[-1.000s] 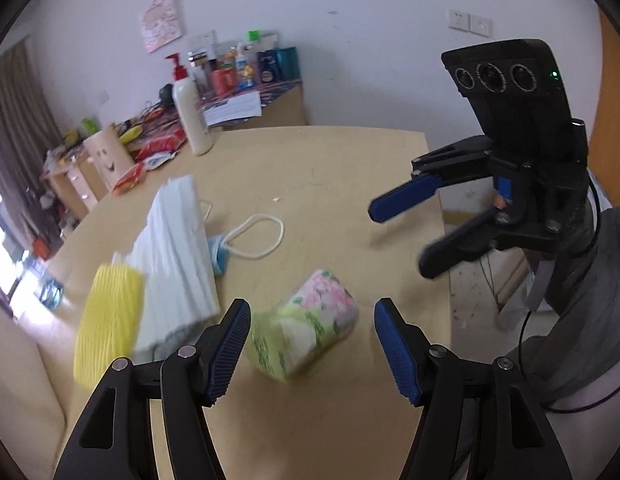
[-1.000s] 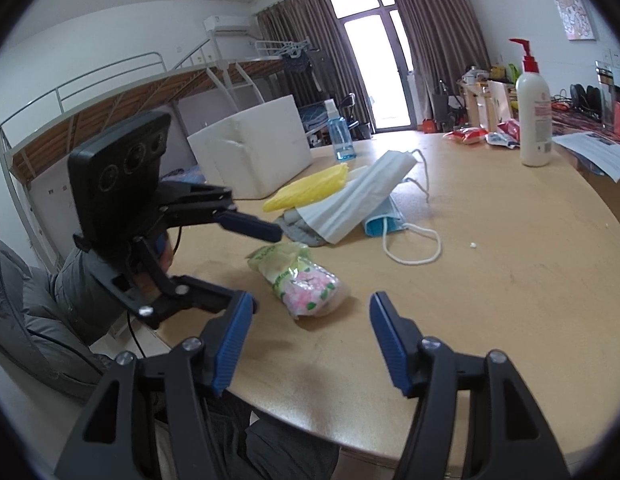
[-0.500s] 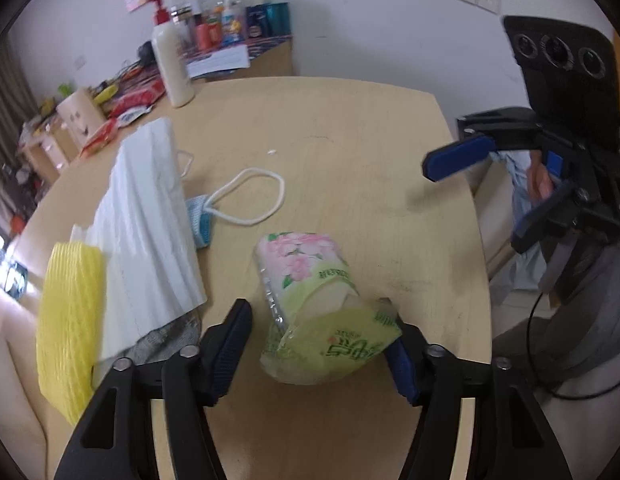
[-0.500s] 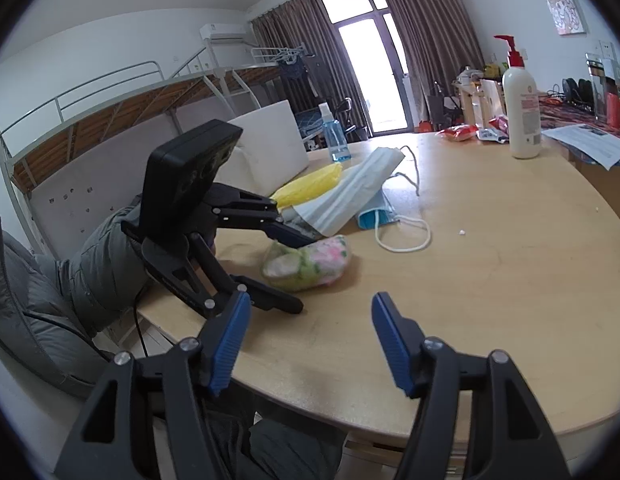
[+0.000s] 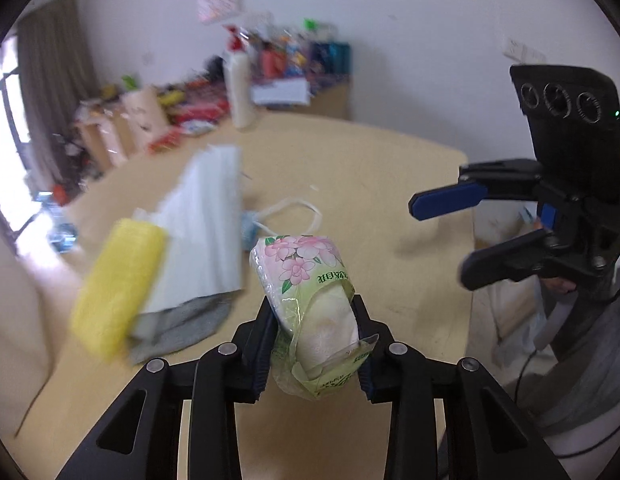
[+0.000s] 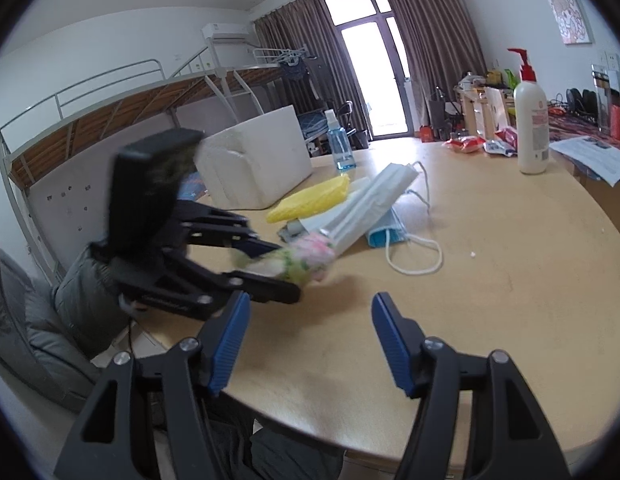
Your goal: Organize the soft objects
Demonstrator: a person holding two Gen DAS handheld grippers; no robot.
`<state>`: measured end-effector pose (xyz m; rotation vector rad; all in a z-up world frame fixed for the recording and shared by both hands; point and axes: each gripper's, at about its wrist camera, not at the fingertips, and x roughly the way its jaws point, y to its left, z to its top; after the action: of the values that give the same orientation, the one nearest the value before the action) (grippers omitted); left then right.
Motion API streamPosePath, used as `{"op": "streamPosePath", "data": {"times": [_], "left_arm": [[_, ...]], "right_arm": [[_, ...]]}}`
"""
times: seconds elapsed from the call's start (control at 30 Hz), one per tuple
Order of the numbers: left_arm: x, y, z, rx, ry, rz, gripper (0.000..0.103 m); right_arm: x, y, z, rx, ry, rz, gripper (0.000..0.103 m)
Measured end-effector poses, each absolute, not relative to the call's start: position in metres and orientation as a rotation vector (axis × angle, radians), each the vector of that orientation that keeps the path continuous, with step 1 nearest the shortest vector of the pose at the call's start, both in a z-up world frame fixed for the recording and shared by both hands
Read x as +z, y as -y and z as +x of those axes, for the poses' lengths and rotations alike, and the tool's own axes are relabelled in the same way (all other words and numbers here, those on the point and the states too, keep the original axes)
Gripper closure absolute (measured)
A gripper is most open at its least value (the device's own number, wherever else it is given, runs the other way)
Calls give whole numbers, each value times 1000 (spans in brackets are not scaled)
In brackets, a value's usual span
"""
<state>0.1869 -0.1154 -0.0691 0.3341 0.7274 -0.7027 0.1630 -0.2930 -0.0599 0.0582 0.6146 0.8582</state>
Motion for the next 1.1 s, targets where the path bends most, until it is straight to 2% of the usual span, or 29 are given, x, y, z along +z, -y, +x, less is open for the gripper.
{"op": "streamPosePath", "data": {"times": [0.37, 0.83, 1.0, 1.1], "left_arm": [[-43, 50, 137, -305, -500, 233, 66], [-54, -18, 141, -89, -505, 53, 66], [-55, -23, 143, -47, -501, 24, 66], [-58, -28, 143, -33, -505, 12, 66]], "right_arm": [[-32, 230, 189, 684, -622, -6, 35], [-26, 142, 225, 680, -689, -172, 36], [-35, 129, 246, 624, -746, -202, 48], [-37, 131, 257, 594, -765, -202, 48]]}}
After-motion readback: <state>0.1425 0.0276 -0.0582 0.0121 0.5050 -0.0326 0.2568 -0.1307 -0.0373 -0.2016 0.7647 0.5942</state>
